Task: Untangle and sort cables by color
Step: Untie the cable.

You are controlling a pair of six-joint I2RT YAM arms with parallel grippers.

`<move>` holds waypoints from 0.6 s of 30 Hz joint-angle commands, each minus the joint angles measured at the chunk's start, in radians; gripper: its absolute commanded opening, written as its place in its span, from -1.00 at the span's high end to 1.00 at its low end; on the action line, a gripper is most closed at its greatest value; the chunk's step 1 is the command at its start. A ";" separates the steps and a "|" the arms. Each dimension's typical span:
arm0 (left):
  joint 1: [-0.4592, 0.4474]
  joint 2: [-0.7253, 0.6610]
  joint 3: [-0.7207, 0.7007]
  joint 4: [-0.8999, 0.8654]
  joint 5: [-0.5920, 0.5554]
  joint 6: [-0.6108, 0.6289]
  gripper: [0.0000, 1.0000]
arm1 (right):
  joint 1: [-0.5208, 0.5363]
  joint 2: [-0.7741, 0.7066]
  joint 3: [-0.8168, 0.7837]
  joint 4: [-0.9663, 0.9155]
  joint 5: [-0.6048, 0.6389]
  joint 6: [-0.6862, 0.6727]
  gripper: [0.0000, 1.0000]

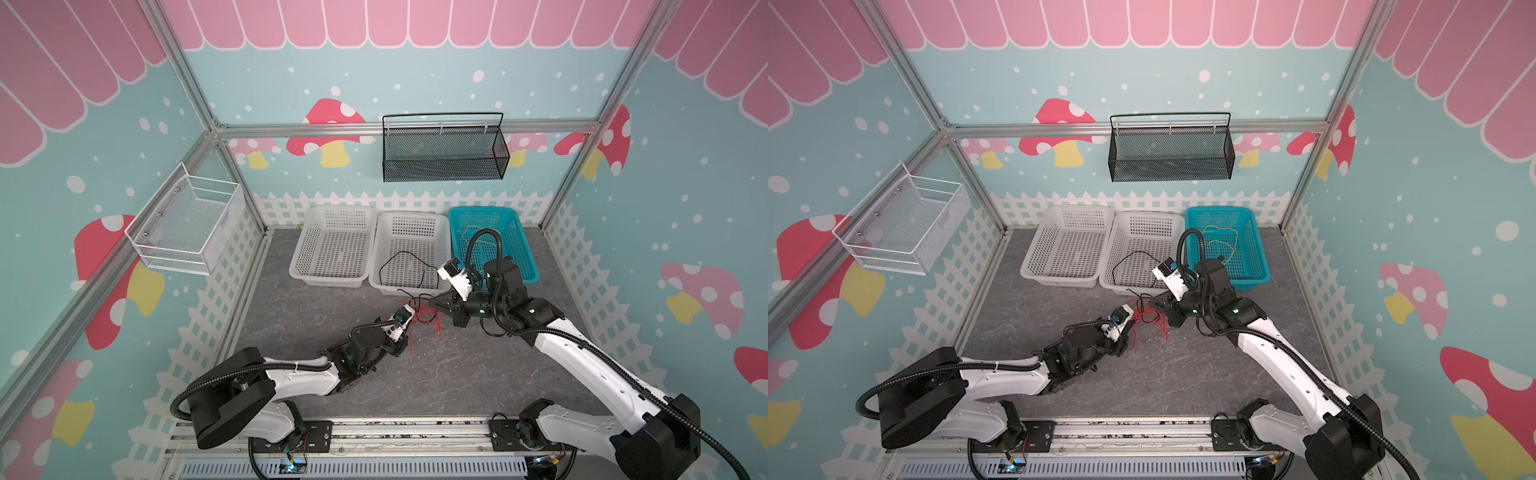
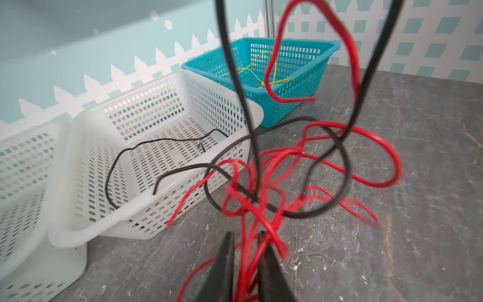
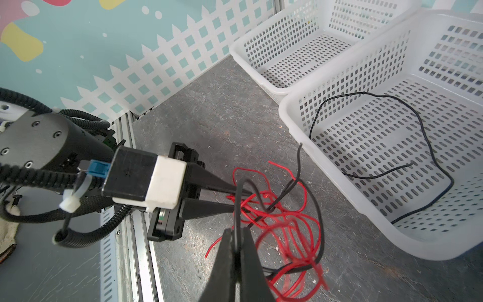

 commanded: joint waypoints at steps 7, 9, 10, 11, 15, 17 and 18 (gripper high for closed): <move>-0.004 0.050 -0.006 -0.031 -0.047 -0.076 1.00 | 0.005 -0.008 0.100 0.013 0.147 0.044 1.00; -0.004 0.051 -0.019 -0.059 -0.076 -0.121 1.00 | 0.004 -0.009 0.117 0.018 0.228 0.074 1.00; -0.004 0.048 -0.023 -0.085 -0.116 -0.144 1.00 | 0.004 -0.010 0.125 0.017 0.296 0.093 1.00; -0.003 0.042 -0.027 -0.118 -0.137 -0.173 1.00 | 0.004 -0.010 0.131 0.013 0.355 0.104 1.00; -0.001 0.011 -0.028 -0.256 -0.183 -0.268 1.00 | 0.001 -0.018 0.145 0.012 0.535 0.126 1.00; 0.005 -0.002 -0.027 -0.320 -0.196 -0.304 1.00 | -0.010 -0.024 0.153 0.008 0.598 0.141 1.00; 0.008 -0.009 -0.026 -0.350 -0.201 -0.323 1.00 | -0.014 -0.028 0.158 0.006 0.626 0.146 1.00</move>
